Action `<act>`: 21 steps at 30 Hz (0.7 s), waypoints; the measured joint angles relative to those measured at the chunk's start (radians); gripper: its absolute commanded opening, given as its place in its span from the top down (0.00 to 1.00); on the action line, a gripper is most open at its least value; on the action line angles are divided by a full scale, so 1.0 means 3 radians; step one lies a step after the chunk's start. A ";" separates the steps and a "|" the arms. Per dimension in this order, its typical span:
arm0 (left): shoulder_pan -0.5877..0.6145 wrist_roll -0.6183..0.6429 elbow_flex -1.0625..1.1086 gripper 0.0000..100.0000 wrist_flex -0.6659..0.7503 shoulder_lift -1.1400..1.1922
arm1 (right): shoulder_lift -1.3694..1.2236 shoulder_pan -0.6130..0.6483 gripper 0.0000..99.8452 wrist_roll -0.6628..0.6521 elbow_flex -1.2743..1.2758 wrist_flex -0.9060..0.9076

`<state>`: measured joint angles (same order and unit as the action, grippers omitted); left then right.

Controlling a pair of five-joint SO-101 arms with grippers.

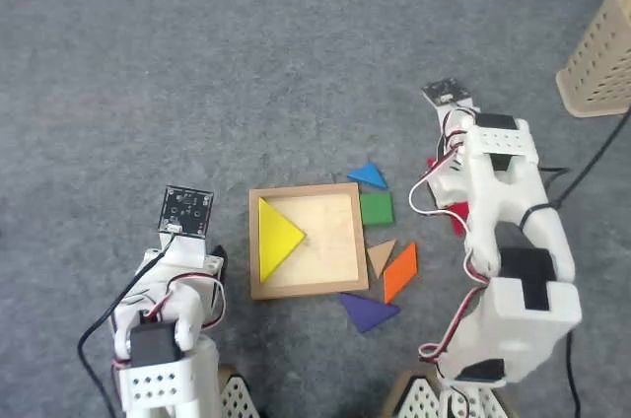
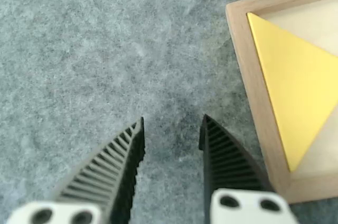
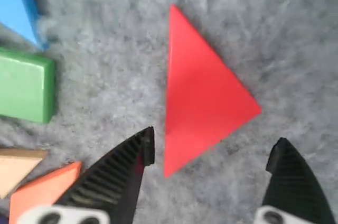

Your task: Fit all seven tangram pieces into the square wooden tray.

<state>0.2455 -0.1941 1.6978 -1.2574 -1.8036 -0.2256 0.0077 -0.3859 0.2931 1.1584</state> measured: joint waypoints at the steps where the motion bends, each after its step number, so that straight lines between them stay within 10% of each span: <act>1: 0.0000 0.0000 0.0000 0.83 0.0000 0.0000 | -0.0051 0.0000 0.66 0.0000 0.0000 -0.0020; 21: 0.0000 0.0000 0.0000 0.83 0.0000 0.0000 | -0.0118 -0.0174 0.67 -0.0005 -0.0302 -0.0020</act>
<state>0.2455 -0.1941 1.6978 -1.2574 -1.8036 -0.2608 -0.0445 -0.3874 0.2025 1.1523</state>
